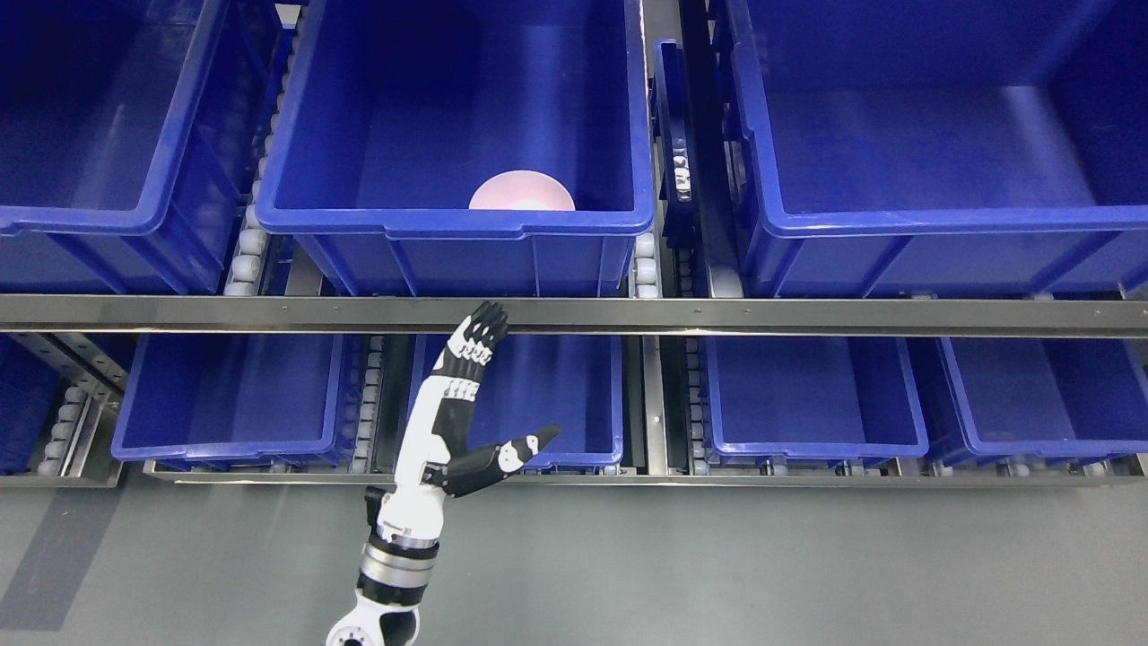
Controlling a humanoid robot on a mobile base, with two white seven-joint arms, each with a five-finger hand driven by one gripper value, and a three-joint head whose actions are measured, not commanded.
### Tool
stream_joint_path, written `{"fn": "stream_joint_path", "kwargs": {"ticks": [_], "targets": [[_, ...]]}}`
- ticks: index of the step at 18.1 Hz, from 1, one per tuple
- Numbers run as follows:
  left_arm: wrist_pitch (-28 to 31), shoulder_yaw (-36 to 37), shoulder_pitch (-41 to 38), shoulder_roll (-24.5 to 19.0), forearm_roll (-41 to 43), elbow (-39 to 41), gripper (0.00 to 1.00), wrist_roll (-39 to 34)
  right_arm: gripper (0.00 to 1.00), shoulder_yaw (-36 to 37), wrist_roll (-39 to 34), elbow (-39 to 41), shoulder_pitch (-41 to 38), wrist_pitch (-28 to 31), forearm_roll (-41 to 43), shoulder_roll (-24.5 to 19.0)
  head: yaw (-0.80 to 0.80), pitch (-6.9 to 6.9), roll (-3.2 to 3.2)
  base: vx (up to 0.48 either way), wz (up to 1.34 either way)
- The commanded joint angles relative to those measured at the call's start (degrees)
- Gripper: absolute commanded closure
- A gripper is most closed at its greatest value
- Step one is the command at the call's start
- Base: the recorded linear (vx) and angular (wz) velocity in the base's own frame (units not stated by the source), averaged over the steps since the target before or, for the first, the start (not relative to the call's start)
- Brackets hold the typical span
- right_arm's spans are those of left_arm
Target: Stack pink IKEA bowls on left shelf middle
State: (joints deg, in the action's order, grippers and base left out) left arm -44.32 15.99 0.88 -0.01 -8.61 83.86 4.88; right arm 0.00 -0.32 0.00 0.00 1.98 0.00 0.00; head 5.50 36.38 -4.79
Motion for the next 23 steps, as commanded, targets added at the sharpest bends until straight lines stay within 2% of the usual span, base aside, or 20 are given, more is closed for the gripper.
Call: {"fn": "stream_joint_path", "kwargs": {"ticks": [1,12,23], "targets": [[-0.7,-5.7,-4.7,-1.0,0.0,5.1,0.00,-0.2,0.00,0.6,0.0,1.9,-1.7,0.0,0.0,1.0,0.00,0.00,0.00,-0.013,0.04],[-0.7,-12.1,-5.2,-1.0,0.0,5.3,0.00,-0.2,0.00,0.6,0.0,1.9,-1.7,0.0,0.0,1.0,0.00,0.00,0.00,-0.004,0.00],[-0.7,-10.7,-5.5,-1.0,0.0,5.2,0.00,-0.1,0.00,0.6,0.0,1.9,-1.7,0.0,0.0,1.0,0.00,0.00,0.00,0.000,0.00]]}}
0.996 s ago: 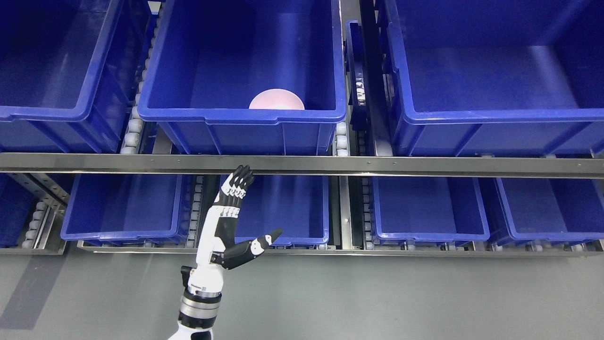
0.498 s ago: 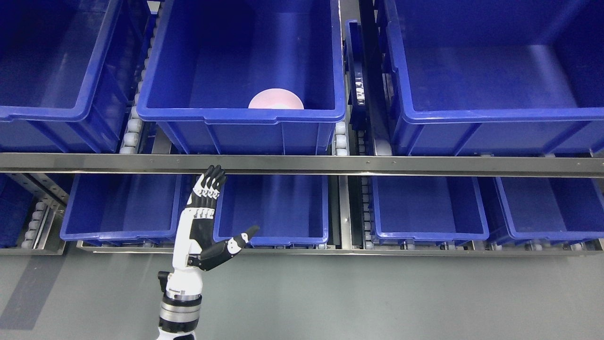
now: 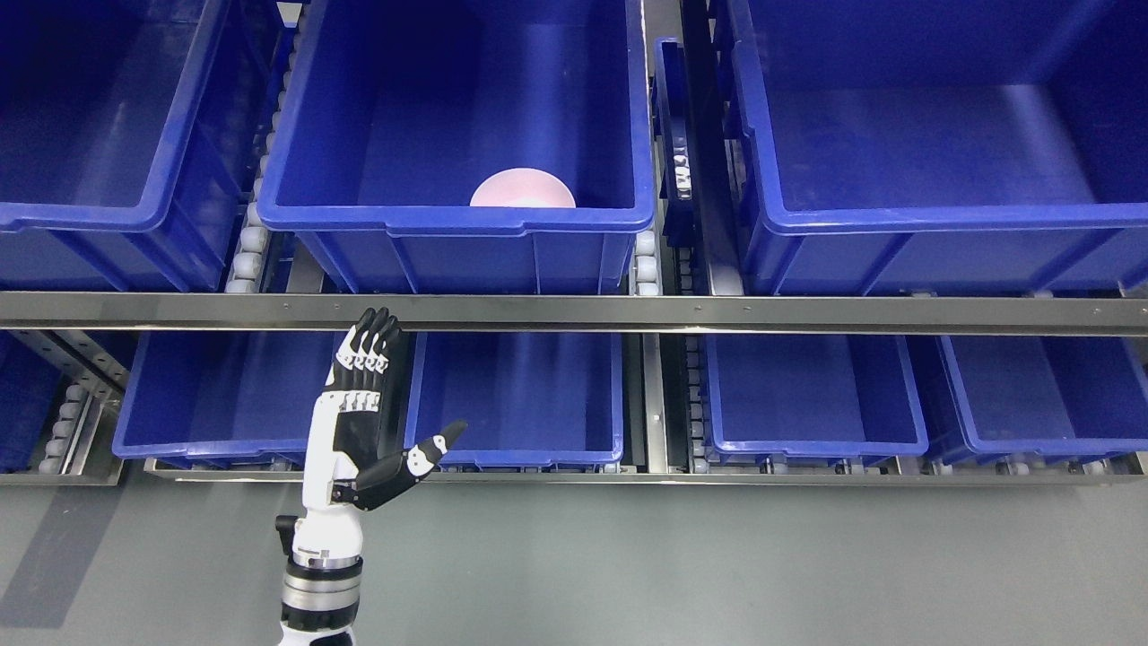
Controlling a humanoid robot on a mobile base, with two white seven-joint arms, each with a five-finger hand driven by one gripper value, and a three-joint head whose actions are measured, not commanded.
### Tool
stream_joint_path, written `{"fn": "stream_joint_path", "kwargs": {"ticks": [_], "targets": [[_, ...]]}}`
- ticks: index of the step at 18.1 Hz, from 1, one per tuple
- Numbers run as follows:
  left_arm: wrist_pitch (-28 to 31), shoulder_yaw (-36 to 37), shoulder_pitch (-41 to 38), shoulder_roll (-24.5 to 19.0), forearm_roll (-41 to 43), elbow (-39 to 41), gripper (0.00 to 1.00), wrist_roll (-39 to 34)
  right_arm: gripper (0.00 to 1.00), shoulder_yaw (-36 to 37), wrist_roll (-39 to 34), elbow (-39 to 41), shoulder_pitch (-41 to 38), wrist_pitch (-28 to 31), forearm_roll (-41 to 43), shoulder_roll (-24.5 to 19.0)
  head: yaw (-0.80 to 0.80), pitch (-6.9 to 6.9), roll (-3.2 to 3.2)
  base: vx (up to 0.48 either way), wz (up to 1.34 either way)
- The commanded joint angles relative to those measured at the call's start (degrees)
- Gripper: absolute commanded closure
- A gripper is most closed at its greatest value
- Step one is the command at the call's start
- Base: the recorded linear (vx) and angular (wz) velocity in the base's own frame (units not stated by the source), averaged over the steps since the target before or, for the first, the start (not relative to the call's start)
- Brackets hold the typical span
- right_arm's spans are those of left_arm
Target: Stack pink IKEA bowls on left shelf middle
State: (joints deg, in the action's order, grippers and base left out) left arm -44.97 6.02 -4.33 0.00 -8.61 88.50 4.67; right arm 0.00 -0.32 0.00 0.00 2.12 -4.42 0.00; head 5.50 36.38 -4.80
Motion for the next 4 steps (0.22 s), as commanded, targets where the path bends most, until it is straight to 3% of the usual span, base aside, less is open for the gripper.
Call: {"fn": "stream_joint_path", "kwargs": {"ticks": [1,4], "targets": [[0.0,-0.7,-0.2,-1.0,0.0,0.5,0.00,0.2,0.00,0.6,0.0,1.9,-1.7,-0.2,4.4,1.0,0.00,0.00,0.00,0.000,0.00],[0.0,-1.0,-0.3,-1.0,0.0,0.4,0.00,0.2,0.00,0.6,0.0,1.9,-1.7,-0.2,4.4,1.0,0.00,0.00,0.00,0.000,0.00]]}}
